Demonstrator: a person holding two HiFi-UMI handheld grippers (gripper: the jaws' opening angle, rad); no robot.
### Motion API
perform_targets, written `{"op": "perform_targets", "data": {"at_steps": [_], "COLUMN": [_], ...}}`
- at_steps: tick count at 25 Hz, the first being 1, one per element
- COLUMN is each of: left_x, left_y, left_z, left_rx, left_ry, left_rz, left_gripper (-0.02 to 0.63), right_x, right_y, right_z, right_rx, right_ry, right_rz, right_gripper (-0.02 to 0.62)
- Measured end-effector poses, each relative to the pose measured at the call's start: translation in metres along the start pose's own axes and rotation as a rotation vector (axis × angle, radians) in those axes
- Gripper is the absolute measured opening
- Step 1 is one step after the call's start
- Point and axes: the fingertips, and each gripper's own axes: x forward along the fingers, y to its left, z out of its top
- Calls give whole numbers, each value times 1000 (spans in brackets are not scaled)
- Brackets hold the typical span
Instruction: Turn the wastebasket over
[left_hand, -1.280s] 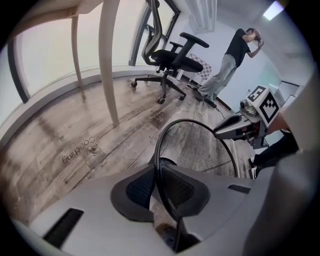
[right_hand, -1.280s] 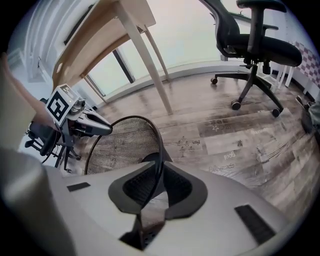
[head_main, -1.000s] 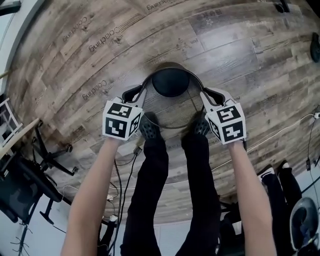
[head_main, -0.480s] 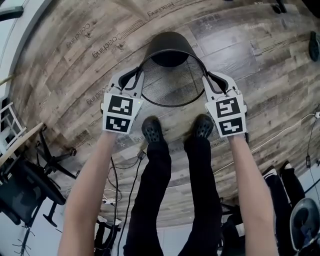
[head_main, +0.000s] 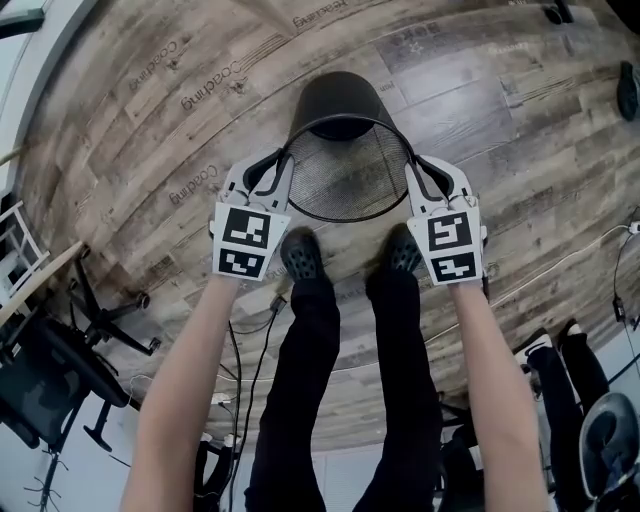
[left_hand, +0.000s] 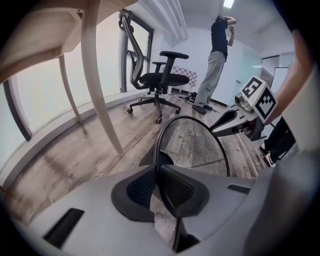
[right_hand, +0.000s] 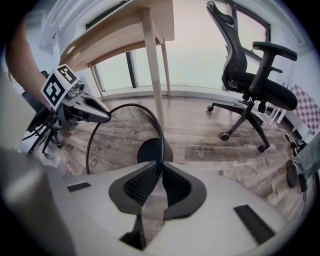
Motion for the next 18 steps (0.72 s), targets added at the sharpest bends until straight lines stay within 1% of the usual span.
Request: {"op": "perform_targets", "data": {"at_steps": [3, 5, 8, 11, 14, 18], "left_x": [-3, -7, -14, -21, -27, -33], "left_y": [-9, -17, -31, -47, -63, -87], "left_z": [-8, -16, -34, -54, -75, -103], "left_rx": [-29, -56, -111, -150, -164, -143], "left_ry": [12, 32, 63, 88, 117, 154], "left_rz": [-11, -35, -79, -118, -159, -230], "left_gripper": [49, 48, 49, 52, 63, 77], "right_x": [-5, -9, -15, -21, -27, -31], "right_y": [5, 10, 18, 30, 45, 62], "right_z": [-10, -19, -37, -57, -77, -111], "right_rx": [23, 58, 109, 126, 139, 145], "right_ry": [12, 24, 48, 71, 96, 141], "right_rz": [16, 37, 91, 150, 210, 258], "right_gripper": [60, 59, 57, 57, 57, 58]}}
